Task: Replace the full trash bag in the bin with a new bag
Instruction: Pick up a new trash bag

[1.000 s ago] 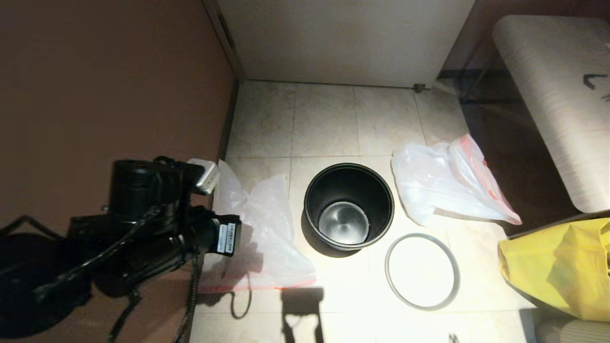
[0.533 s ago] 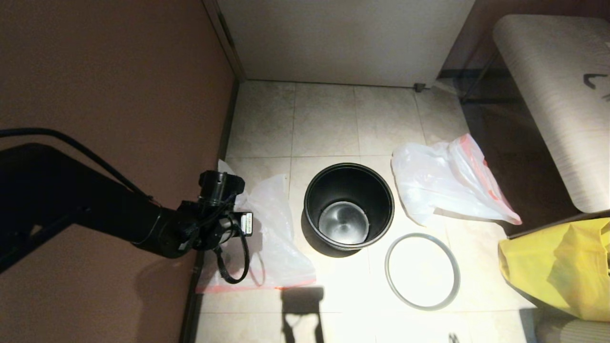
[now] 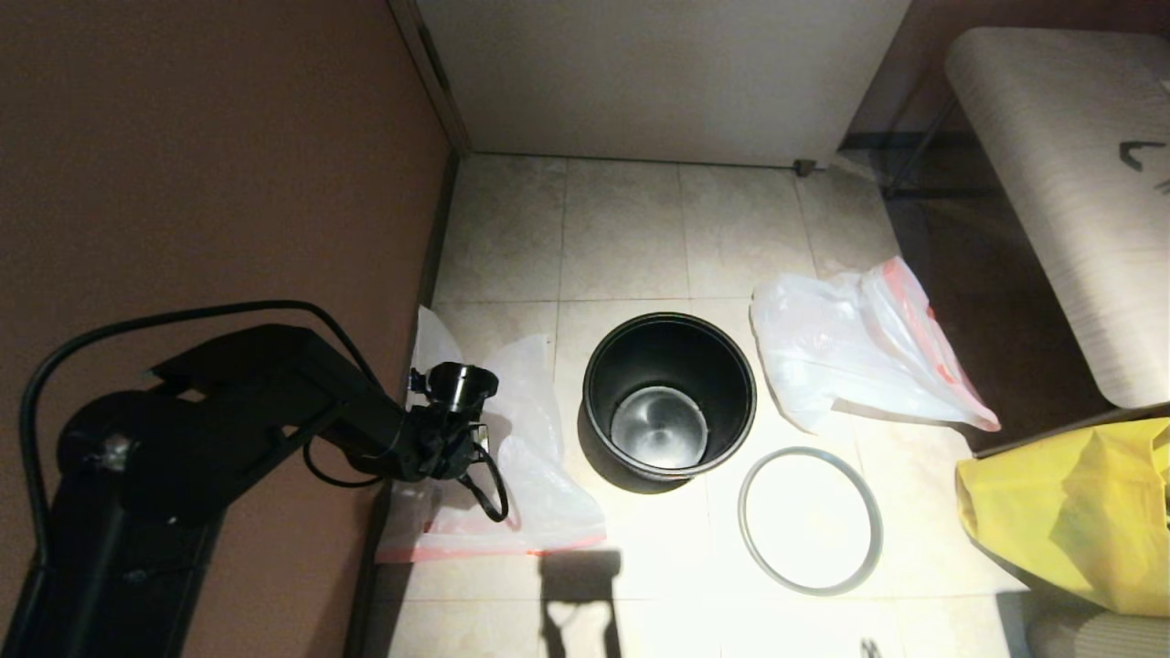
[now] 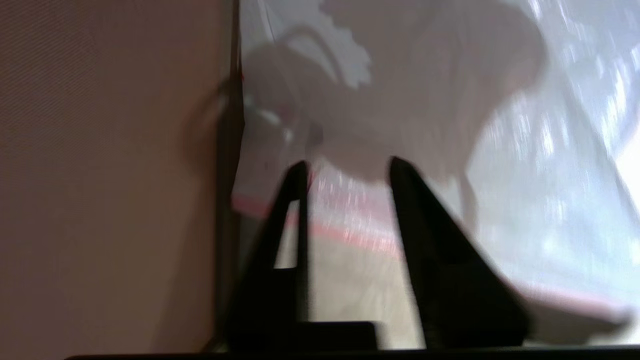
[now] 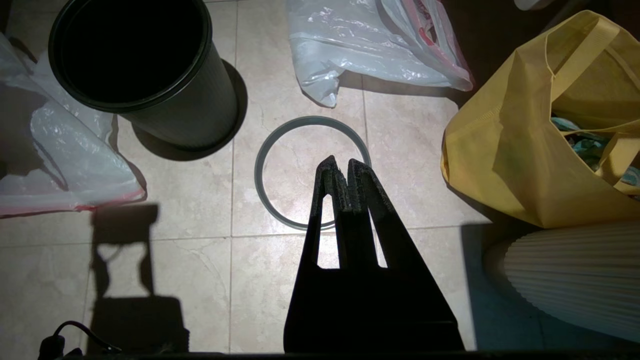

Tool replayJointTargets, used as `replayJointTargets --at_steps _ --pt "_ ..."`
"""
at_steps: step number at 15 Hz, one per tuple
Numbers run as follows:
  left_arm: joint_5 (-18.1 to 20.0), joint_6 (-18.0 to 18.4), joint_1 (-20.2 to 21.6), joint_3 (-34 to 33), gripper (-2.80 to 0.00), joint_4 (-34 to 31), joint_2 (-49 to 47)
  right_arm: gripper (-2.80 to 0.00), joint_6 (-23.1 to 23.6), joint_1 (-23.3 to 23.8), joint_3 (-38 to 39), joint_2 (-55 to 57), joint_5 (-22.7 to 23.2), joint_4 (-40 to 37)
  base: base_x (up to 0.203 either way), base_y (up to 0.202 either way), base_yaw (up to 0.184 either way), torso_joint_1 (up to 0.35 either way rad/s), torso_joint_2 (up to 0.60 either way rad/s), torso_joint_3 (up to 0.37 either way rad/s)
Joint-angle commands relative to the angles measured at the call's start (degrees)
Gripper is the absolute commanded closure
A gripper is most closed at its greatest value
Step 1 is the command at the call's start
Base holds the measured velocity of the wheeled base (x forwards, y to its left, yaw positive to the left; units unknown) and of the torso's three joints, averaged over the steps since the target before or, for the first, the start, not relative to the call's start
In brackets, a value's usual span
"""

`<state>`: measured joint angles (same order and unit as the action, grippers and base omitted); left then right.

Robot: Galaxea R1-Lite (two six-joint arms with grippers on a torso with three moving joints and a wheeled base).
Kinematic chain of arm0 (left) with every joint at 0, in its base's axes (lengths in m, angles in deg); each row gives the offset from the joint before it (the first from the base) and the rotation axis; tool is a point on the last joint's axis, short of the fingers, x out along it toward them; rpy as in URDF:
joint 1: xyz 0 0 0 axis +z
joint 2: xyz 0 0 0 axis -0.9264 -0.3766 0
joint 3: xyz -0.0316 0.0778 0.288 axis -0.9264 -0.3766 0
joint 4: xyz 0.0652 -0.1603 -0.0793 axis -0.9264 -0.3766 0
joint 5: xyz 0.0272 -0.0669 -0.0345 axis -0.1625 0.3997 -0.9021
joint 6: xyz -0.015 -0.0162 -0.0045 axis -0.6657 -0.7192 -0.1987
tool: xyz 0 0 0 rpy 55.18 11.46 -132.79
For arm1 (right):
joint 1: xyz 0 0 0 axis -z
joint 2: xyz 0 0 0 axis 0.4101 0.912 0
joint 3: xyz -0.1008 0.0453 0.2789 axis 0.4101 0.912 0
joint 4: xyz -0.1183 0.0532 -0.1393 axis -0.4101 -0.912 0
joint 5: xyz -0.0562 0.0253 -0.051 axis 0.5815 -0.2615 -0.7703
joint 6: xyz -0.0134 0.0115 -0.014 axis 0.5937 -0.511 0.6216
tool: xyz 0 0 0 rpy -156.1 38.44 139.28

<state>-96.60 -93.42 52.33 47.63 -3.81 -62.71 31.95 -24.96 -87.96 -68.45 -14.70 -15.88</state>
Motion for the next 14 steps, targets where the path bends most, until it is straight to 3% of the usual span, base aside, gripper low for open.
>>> replayJointTargets --at_steps 1,8,14 --pt "-0.8 -3.3 0.1 4.1 -2.80 0.6 -5.1 0.00 -0.1 0.0 0.1 0.1 0.0 0.0 0.000 0.000 0.000 0.000 0.00 0.000" --pt "-2.8 -9.8 0.1 20.3 -2.80 2.0 -15.3 0.00 -0.1 0.0 0.1 0.1 0.0 0.0 0.000 0.000 0.000 0.000 0.00 0.000" --pt "-5.7 -10.2 1.1 37.1 -2.80 0.9 -24.5 0.00 -0.1 0.0 0.1 0.1 0.0 0.0 0.000 0.000 0.000 0.000 0.00 0.000"
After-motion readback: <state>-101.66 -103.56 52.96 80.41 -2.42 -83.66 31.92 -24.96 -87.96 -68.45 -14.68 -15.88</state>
